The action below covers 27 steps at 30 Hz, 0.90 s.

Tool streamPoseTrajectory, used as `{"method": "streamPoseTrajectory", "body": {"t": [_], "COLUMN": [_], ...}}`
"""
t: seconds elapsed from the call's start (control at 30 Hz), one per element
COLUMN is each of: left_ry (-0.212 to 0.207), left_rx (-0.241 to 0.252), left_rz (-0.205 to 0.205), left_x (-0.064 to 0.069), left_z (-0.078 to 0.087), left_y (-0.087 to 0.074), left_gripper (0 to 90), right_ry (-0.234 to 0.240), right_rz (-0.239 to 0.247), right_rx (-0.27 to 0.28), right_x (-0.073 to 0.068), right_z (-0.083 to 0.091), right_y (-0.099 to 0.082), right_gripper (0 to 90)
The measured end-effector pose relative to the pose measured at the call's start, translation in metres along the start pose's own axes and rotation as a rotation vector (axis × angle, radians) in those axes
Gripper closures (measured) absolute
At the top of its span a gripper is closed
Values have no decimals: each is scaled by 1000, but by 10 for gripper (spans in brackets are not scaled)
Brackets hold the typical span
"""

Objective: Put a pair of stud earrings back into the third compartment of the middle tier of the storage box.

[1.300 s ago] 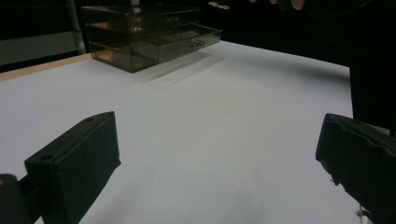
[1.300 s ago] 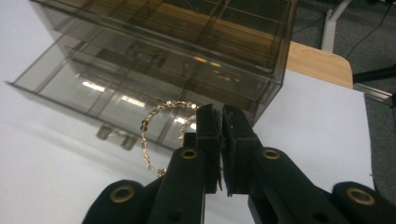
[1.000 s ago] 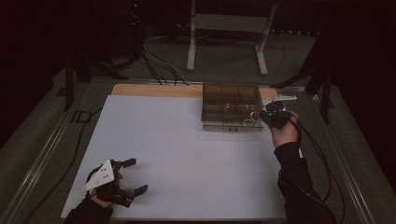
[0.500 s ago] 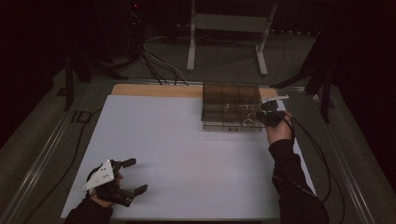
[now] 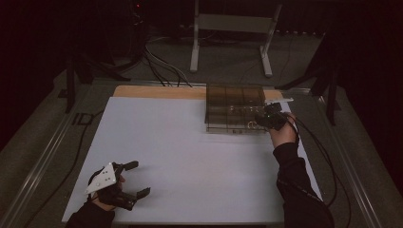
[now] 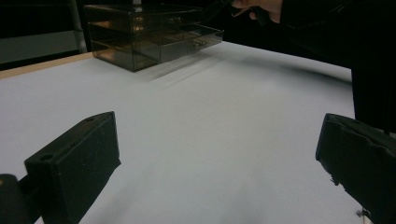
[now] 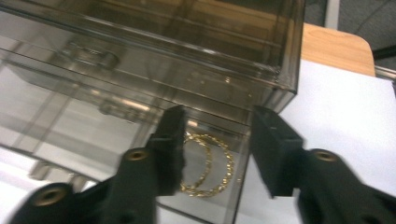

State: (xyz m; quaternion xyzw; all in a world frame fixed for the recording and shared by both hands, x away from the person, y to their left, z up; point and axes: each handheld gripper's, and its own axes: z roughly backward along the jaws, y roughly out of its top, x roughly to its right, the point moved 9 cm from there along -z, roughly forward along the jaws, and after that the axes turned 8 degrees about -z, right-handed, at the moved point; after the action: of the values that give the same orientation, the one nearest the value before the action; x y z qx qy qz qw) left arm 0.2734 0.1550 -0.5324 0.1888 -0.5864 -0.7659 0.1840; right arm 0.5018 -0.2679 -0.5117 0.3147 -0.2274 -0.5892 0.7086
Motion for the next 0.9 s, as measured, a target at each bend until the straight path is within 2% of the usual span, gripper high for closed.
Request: {"method": "streamPoseTrajectory", "body": {"t": [0.17, 0.23, 0.3, 0.33, 0.4, 0.53, 0.57, 0.63, 0.7, 0.8, 0.9], "left_ry": [0, -1, -2, -1, -3, -4, -5, -6, -5, -7, -4], "left_rx": [1, -1, -5, -6, -5, -13, -13, -12, -13, -10, -10], "left_rz": [3, 1, -1, -2, 1, -4, -5, -7, -9, -7, -6], "left_x": [-1, 0, 0, -1, -1, 0, 0, 1, 1, 1, 0], "left_z": [0, -2, -2, -3, -4, -5, -5, -5, -5, -5, -3], "left_y": [0, 1, 1, 1, 1, 1, 1, 1, 1, 2, 0], "left_gripper": [6, 6, 6, 6, 6, 6, 6, 6, 6, 6, 6], "right_ry": [39, 63, 74, 91, 139, 197, 199, 236, 262, 266, 276], "right_rz": [-4, -8, -3, -5, -13, -11, -5, 12, 21, 37, 69], "right_rx": [35, 43, 46, 53, 51, 76, 72, 69, 71, 87, 126], "right_x": [-9, -15, -18, -23, -29, -39, -41, -48, -55, -60, -71], "right_z": [10, 14, 16, 20, 23, 31, 32, 36, 42, 47, 58], "right_y": [2, 4, 4, 6, 7, 10, 11, 12, 14, 17, 20], "right_gripper": [398, 325, 310, 243, 182, 144, 120, 33, 18, 0, 0]}}
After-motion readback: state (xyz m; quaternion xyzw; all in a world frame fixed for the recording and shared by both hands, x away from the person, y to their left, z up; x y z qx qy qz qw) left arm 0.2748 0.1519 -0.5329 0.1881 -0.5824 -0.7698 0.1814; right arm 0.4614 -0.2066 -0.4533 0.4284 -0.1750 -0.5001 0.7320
